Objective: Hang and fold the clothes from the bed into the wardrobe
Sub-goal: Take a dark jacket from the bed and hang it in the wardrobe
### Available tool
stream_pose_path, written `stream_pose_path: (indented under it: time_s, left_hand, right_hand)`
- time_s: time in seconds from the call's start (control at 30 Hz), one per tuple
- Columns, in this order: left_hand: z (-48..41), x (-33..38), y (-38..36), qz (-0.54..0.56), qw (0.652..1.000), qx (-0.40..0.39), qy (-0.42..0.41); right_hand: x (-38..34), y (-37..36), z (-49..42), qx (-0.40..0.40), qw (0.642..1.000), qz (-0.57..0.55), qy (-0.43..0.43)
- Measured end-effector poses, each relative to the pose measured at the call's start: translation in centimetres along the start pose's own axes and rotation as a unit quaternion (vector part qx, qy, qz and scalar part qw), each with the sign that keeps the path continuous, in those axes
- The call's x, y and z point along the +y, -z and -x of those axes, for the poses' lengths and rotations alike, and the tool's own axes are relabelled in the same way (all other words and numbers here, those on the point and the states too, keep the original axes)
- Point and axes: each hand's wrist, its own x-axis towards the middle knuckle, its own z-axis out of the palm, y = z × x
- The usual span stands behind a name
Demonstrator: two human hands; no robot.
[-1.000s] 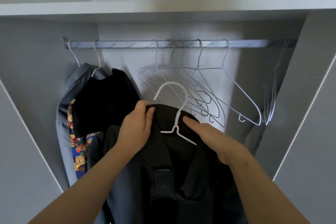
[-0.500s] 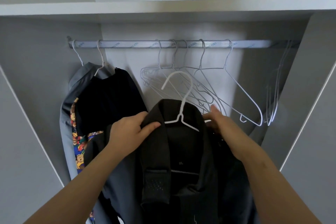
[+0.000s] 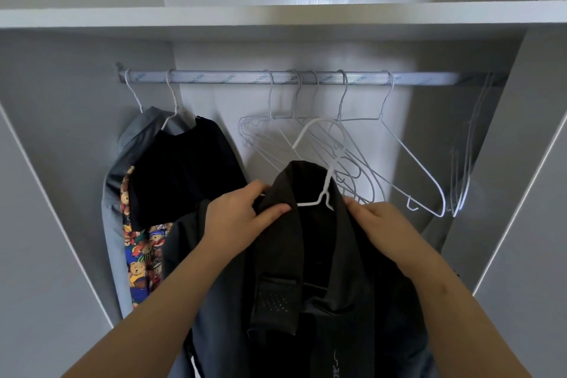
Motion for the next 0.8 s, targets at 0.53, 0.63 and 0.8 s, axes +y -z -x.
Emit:
stream_pose_path:
  time_s: [0.53,0.63,0.8]
  left_hand:
    - [-1.6,-7.7,-0.5,0.086,0.984,-0.089,0.129]
    - [-3.2,-9.7,0.5,0.083,0.983,-0.055,0.157]
    - [-6.0,-13.6,3.0,0.007,0.991,0.016,0.131]
  right_hand:
    - [-2.2,-7.6,-2.1,-0.077,0.953,-0.227,-0.183]
    - [-4.1,-10.4,-3.5,-0.118,0.934,-0.268,-0.204]
    - [-8.3,-13.8,-7.0,-0.141,0.929,-0.282,-0.192]
